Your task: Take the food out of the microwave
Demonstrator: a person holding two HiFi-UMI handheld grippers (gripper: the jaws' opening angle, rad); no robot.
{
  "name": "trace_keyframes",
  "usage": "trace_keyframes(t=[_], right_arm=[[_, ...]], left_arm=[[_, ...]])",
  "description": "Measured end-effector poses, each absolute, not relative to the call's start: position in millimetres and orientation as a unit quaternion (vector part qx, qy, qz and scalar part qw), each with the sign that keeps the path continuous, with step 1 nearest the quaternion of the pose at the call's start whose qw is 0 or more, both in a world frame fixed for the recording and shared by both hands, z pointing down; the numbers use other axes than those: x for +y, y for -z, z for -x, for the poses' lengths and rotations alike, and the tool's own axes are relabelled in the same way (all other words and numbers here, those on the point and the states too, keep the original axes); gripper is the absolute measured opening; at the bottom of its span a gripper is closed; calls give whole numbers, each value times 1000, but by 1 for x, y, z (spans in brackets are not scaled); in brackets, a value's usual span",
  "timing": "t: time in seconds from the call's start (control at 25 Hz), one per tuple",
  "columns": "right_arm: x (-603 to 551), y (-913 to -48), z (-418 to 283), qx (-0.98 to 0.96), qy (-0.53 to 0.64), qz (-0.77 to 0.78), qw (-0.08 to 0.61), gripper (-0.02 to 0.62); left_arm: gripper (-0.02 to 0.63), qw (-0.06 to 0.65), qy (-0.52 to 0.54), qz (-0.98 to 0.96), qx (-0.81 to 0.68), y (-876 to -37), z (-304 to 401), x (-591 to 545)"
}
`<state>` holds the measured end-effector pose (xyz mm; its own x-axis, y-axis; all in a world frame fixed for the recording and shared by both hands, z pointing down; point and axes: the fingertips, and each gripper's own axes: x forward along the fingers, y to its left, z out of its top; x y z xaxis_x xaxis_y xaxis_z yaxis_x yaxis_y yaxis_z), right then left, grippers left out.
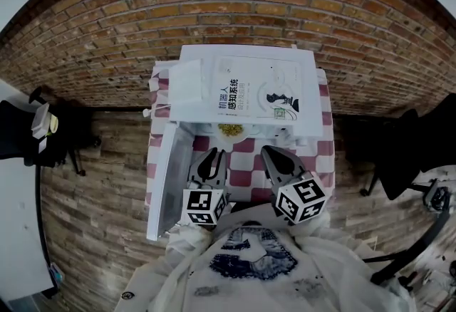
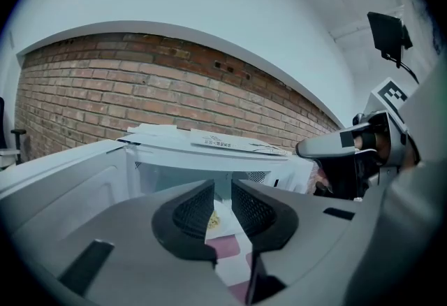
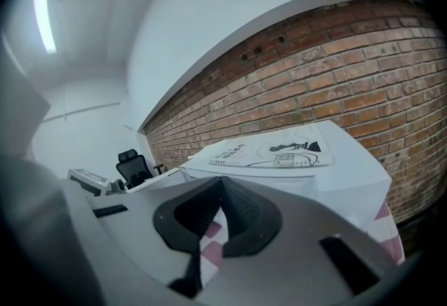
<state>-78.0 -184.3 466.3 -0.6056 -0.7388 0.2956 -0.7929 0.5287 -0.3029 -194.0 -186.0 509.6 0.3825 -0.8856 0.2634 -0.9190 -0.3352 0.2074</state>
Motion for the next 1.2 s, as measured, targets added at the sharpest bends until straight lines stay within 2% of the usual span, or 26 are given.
trace_keyframes(t=[0.2,0.28,0.36,0.56,0.72,1.2], right_arm=[[-182,-468,76,-870,-207,-441,69,14],[-181,-469,74,-869,-207,-443,70,14],[-180,-469,72,-868,-207,-445,72,14],[-179,-469,69,-867,-206,-446,77,14],[-180,-469,66,-867,-205,-447,80,14],[-182,-473,52,-857,-214,-462,81,14]], left_arm=[[127,197,-36,-818,-540,-523,188,-188],[167,215,-27,-821,-528,-528,184,-189],[238,230,-20,-825,-516,-533,178,-190],[327,274,8,-816,-509,-546,174,-194],[350,318,28,-803,-504,-562,175,-199],[344,395,54,-763,-509,-607,187,-213]])
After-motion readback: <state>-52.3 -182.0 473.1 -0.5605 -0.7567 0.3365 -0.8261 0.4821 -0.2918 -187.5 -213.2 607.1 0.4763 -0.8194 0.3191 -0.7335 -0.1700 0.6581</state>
